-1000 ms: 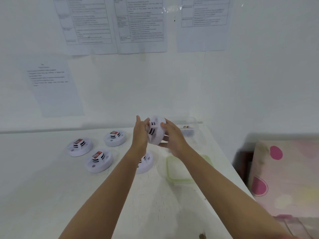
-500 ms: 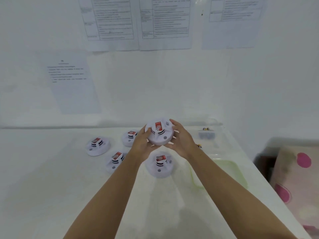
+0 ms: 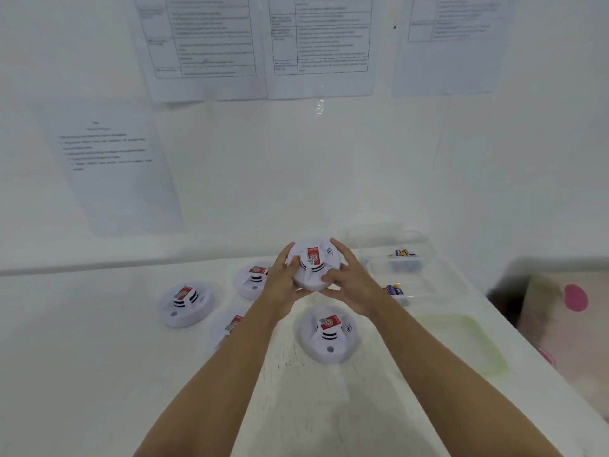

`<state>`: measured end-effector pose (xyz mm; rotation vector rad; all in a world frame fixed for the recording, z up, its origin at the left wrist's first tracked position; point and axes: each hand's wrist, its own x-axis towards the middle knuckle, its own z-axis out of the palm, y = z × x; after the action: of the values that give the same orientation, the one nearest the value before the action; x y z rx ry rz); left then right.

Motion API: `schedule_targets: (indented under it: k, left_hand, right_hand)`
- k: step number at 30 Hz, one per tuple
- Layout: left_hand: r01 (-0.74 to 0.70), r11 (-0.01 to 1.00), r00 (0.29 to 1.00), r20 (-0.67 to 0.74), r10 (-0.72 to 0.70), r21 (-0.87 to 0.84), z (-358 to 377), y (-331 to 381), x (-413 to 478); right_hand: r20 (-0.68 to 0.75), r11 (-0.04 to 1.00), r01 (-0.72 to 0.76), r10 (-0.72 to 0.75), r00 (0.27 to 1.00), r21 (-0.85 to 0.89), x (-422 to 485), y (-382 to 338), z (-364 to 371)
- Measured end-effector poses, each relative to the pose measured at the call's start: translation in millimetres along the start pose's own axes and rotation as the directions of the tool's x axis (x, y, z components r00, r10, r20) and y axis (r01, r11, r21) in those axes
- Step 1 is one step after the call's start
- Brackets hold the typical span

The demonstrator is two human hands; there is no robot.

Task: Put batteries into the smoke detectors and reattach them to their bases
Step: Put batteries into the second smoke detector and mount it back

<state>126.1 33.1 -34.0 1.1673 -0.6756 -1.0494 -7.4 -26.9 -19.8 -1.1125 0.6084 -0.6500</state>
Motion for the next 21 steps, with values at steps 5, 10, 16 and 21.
schedule_targets:
  k: [5,10,16,21]
  left_hand:
    - [0.015,1.0,0.999,-0.039,-0.014,0.025,3.8,-8.4,12.0]
    - [0.026,0.998,0.998,-0.052,-0.024,0.052,7.8,-8.8,16.6]
    - [0.033,0.995,0.996,-0.086,-0.025,0.093,10.3,-6.3,15.7]
    - [0.04,0.996,0.992,-0.122,-0.03,0.08,12.9,-3.9,13.3]
  right_hand:
    - [-0.028,0.999,-0.011,0.01,1.0,-0.046,11.0,3.7,-8.8]
    - [-0.064,1.0,-0.003,0.001,0.998,-0.024,19.1,11.6,-13.7]
    - [-0.072,1.0,0.017,-0.016,0.997,0.017,25.8,19.4,-15.6]
    - [-0.072,1.0,0.008,-0.007,0.997,0.015,27.5,20.8,-16.3]
